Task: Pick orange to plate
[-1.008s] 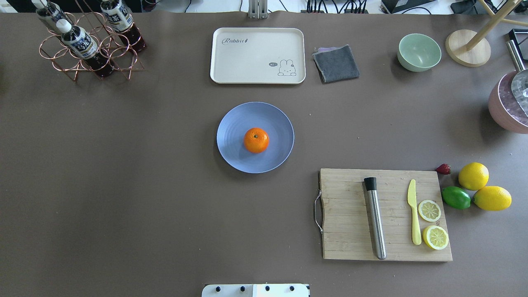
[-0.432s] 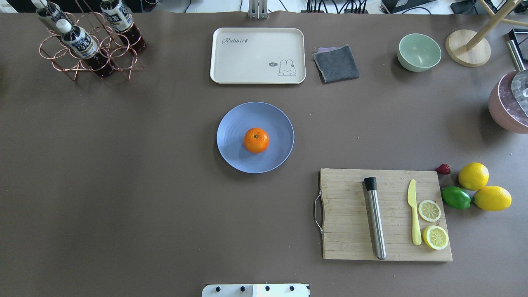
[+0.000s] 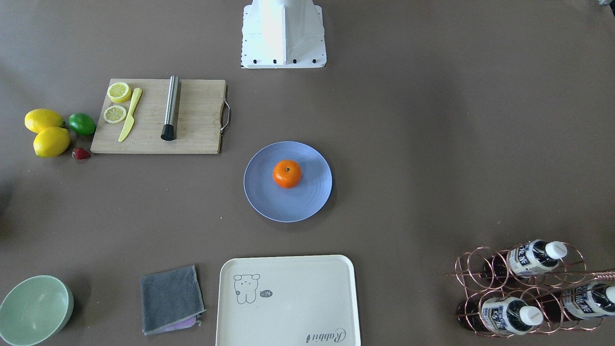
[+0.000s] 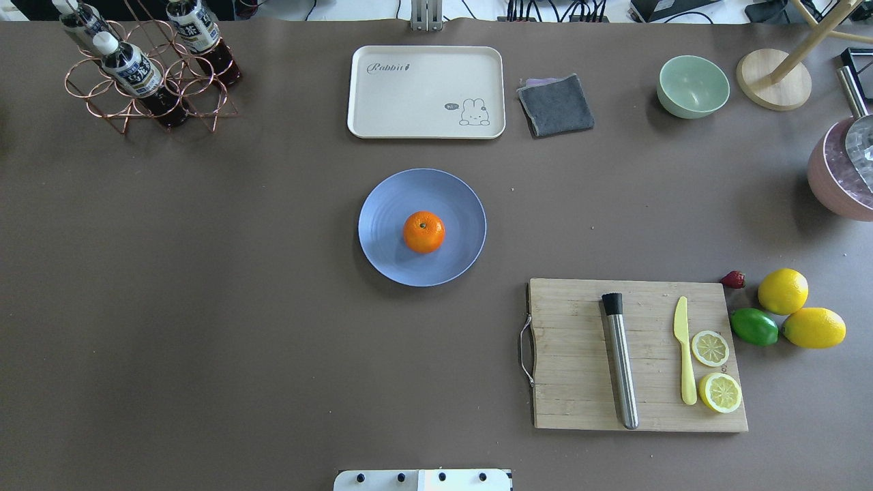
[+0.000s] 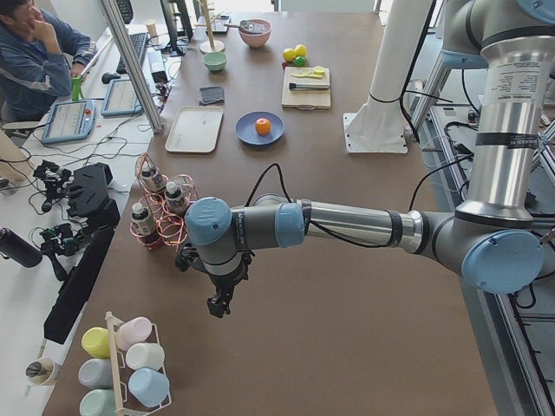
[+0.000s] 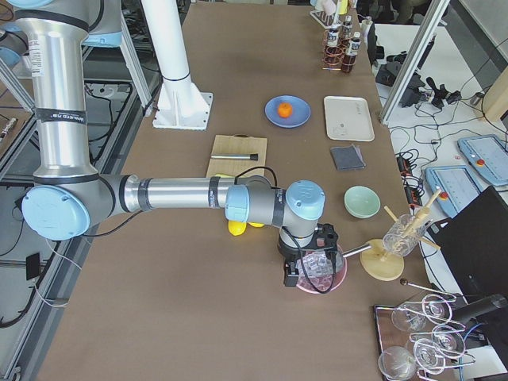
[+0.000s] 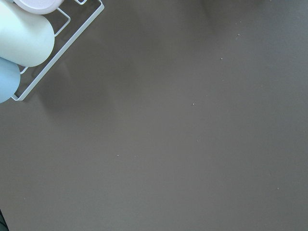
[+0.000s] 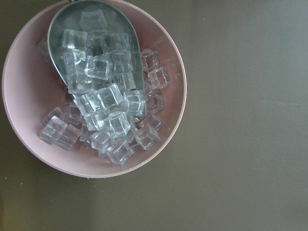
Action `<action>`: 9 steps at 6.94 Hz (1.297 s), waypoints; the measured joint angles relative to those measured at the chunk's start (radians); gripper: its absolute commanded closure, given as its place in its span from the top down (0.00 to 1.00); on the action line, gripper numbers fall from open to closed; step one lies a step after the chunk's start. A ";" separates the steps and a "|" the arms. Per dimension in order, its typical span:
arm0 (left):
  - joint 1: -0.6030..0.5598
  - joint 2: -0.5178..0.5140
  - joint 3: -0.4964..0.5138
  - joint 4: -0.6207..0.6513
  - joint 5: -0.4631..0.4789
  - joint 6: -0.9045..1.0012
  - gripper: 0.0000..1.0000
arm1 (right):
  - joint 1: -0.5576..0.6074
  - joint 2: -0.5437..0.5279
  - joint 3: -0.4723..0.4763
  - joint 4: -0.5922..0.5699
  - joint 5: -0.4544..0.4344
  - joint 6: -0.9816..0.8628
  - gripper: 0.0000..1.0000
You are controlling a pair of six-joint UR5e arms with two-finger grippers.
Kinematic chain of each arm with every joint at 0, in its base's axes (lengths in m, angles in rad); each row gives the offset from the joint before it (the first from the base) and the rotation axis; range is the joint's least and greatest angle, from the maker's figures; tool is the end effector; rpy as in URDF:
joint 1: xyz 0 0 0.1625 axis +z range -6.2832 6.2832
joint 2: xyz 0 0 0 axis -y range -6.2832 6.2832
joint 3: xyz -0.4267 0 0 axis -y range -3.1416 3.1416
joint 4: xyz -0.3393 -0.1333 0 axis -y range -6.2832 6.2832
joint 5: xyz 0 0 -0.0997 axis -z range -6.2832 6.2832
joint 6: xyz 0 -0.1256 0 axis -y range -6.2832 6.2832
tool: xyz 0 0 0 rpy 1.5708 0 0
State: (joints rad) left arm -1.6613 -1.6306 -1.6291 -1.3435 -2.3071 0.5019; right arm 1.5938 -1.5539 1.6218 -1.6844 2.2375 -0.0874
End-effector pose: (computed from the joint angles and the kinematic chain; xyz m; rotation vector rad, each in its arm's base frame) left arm -0.0896 -0.4451 0.6518 0.1157 0.7379 0.3520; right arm 0.0658 -0.4394 0.6693 -0.0071 -0.6681 -0.0467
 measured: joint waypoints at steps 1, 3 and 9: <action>0.000 0.000 0.000 0.001 0.000 0.001 0.99 | 0.000 0.000 0.003 0.000 0.000 0.000 1.00; 0.000 0.001 0.000 0.001 0.000 0.001 0.99 | 0.000 0.000 0.011 0.000 0.001 0.000 1.00; 0.000 0.001 0.000 0.001 0.000 0.001 0.99 | 0.000 0.000 0.021 0.012 0.005 0.000 1.00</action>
